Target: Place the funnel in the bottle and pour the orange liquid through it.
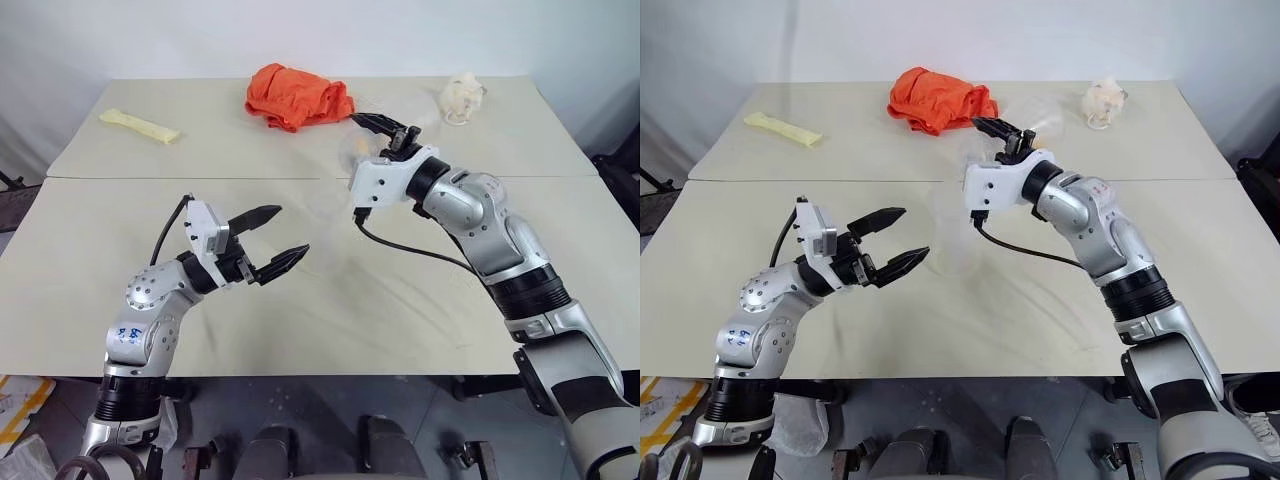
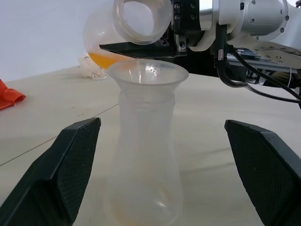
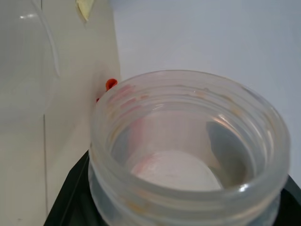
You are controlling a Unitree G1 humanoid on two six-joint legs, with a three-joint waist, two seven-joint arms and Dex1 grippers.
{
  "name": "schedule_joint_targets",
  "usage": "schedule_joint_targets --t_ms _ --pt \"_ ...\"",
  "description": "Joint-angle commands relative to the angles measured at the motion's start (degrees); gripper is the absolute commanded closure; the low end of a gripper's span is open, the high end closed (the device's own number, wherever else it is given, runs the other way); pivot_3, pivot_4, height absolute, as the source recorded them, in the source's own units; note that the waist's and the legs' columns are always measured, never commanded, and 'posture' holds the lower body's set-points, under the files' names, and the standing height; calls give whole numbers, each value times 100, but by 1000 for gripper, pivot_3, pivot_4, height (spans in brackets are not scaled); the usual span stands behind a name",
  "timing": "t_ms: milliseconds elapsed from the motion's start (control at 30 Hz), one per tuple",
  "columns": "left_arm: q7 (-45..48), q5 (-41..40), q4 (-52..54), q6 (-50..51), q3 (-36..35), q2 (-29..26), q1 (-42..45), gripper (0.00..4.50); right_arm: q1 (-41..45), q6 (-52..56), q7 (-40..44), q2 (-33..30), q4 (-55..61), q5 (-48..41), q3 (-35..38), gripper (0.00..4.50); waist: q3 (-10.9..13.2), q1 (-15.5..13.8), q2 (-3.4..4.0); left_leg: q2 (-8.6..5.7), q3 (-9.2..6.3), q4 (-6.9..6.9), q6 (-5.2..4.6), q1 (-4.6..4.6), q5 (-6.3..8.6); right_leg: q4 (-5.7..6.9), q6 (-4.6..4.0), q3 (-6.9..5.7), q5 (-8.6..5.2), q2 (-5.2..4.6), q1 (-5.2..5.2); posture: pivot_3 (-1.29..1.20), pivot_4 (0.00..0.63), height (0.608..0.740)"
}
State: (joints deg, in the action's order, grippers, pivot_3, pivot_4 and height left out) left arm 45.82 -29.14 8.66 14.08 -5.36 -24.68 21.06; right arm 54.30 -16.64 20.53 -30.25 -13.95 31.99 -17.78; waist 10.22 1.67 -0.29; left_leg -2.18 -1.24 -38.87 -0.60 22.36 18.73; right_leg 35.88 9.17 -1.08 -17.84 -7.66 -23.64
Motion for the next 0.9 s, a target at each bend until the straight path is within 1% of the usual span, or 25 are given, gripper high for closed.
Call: schedule_joint_targets --t_ms 33,200,900 --pt "-9 -16 89 -136 -57 25 25 0 263 -248 -295 -35 147 301 4 2007 0 1 0 0 0 0 0 0 0 0 0 0 0 0 0 0 150 740" --pt "-21 -11 77 -164 -53 34 28 0 299 -405 -676 -95 185 864 -46 2007 0 4 0 0 0 0 0 0 0 0 0 0 0 1 0 0 150 740" --pt "-58 27 48 -242 -22 155 -2 0 456 -780 -1445 -114 3 1742 -177 2007 0 10 0 0 2 0 1 0 0 1 0 1 0 2 0 0 150 740"
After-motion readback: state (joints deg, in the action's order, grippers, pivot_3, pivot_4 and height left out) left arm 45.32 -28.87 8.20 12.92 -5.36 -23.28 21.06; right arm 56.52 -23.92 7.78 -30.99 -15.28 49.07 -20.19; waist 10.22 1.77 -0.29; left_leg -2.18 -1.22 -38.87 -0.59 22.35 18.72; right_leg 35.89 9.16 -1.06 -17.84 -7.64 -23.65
